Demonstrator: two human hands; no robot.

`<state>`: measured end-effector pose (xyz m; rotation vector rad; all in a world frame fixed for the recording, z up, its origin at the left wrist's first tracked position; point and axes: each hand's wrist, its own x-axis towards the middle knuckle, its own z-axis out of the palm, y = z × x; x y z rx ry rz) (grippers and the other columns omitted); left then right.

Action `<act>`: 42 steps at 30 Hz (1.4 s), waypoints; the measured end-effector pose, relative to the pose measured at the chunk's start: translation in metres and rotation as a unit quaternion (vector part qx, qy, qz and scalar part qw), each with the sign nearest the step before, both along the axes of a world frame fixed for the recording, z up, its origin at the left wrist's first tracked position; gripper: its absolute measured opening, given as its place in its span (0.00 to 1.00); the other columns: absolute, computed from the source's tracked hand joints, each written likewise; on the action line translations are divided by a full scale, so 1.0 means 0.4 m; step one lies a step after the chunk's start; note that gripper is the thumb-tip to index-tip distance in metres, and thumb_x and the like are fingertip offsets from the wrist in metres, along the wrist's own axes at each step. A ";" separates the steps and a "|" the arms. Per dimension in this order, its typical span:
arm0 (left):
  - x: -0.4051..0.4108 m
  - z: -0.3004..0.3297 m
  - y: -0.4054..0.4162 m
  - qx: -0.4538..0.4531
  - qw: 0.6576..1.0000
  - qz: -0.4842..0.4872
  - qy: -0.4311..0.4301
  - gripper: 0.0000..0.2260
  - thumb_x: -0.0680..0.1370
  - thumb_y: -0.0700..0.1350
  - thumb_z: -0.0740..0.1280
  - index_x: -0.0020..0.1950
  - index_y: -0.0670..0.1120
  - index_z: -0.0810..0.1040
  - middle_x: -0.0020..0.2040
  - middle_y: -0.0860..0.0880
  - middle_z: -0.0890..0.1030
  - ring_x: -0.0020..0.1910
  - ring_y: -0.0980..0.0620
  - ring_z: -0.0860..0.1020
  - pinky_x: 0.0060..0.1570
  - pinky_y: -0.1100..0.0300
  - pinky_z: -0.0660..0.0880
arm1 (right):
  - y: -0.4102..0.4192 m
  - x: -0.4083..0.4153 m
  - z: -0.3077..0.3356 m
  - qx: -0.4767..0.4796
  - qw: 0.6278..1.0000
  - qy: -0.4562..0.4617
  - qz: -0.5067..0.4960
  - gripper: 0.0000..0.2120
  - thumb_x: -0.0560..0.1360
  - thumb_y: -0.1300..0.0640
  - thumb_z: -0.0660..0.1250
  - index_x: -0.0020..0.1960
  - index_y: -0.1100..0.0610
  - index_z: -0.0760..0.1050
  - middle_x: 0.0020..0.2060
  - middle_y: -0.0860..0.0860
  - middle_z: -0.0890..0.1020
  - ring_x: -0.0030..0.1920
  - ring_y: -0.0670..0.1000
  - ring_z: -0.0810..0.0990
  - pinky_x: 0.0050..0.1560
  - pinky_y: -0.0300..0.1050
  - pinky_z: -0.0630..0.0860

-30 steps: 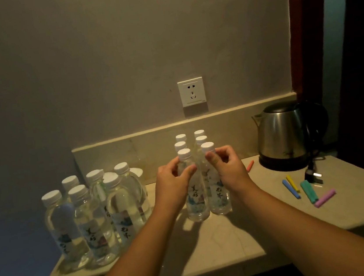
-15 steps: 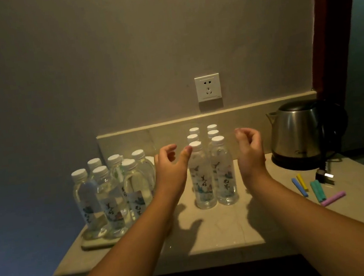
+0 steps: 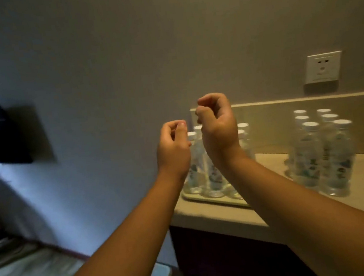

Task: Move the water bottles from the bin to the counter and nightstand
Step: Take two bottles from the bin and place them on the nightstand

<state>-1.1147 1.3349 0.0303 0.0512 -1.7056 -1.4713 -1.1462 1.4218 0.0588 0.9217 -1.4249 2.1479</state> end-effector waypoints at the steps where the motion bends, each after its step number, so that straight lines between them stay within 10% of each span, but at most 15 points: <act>1: 0.026 -0.001 -0.064 0.008 1.000 0.022 -0.006 0.06 0.84 0.46 0.60 0.54 0.47 0.76 0.45 0.51 0.79 0.47 0.53 0.77 0.51 0.50 0.79 | -0.065 0.021 0.003 -0.001 1.000 -0.010 0.019 0.05 0.72 0.60 0.62 0.47 0.55 0.72 0.40 0.51 0.75 0.41 0.50 0.73 0.45 0.48 0.73; 18: 0.369 -0.226 -1.054 0.127 0.963 0.173 -0.162 0.07 0.82 0.45 0.61 0.47 0.50 0.77 0.42 0.49 0.80 0.44 0.50 0.79 0.50 0.52 0.79 | -1.012 0.133 -0.309 0.256 0.900 -0.330 0.122 0.03 0.76 0.63 0.58 0.46 0.57 0.67 0.35 0.53 0.67 0.33 0.51 0.64 0.32 0.44 0.61; 36: -0.230 -0.803 -1.651 0.203 0.900 0.102 -0.371 0.06 0.82 0.46 0.62 0.47 0.52 0.77 0.43 0.50 0.81 0.40 0.54 0.81 0.34 0.66 0.76 | -1.584 -0.388 -0.879 0.378 0.810 -0.442 0.075 0.10 0.79 0.57 0.60 0.39 0.55 0.73 0.37 0.53 0.76 0.36 0.52 0.74 0.35 0.45 0.72; 42: -0.372 -1.116 -1.752 0.245 0.854 0.061 -0.455 0.04 0.82 0.47 0.62 0.51 0.52 0.77 0.48 0.47 0.81 0.47 0.50 0.81 0.48 0.55 0.81 | -1.647 -0.498 -1.169 0.416 0.752 -0.510 0.047 0.08 0.78 0.56 0.61 0.41 0.55 0.74 0.36 0.52 0.77 0.34 0.51 0.74 0.34 0.44 0.71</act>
